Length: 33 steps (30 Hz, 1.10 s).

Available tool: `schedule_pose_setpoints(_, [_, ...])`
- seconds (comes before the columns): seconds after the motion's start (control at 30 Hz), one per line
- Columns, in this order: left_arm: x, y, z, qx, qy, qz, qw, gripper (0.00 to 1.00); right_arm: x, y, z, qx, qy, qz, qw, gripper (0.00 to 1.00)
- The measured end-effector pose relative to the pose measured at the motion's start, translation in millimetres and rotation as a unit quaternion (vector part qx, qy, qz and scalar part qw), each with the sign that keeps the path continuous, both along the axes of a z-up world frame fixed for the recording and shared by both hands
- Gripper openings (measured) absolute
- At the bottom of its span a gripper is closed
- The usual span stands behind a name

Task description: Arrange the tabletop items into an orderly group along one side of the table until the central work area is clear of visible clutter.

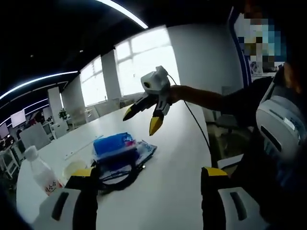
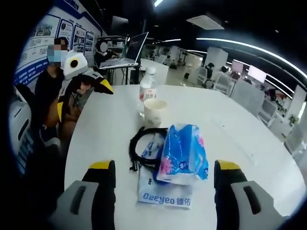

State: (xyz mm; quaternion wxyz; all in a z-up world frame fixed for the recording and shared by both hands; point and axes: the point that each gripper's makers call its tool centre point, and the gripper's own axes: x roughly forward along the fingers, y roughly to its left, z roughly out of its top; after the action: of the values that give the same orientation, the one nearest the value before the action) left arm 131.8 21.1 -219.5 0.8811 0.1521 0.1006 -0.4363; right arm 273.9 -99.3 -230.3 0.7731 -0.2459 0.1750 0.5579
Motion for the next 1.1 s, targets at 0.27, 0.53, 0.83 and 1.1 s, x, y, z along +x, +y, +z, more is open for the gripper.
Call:
schedule_pose_setpoints(0.27, [16.3, -5, 4.9, 0.010, 0.007, -0.004, 0.9999, 0.85, 7, -3, 4.2, 0.017, 0.005, -0.020, 0.9996, 0.76])
schedule_pose_setpoints(0.53, [42.6, -10, 17.4, -0.025, 0.011, -0.003, 0.9996, 0.73, 15, -2, 12.0, 0.047, 0.011, -0.042, 0.9979, 0.66])
schedule_pose_setpoints(0.83, [70.0, -15, 18.7, -0.021, 0.017, -0.001, 0.9996, 0.71, 16, -5, 7.5, 0.036, 0.008, -0.049, 0.9982, 0.63])
schedule_pose_setpoints(1.1, [96.9, -22, 19.6, -0.035, 0.025, 0.000, 0.9991, 0.64, 11, -7, 8.2, 0.033, 0.006, -0.053, 0.9980, 0.59])
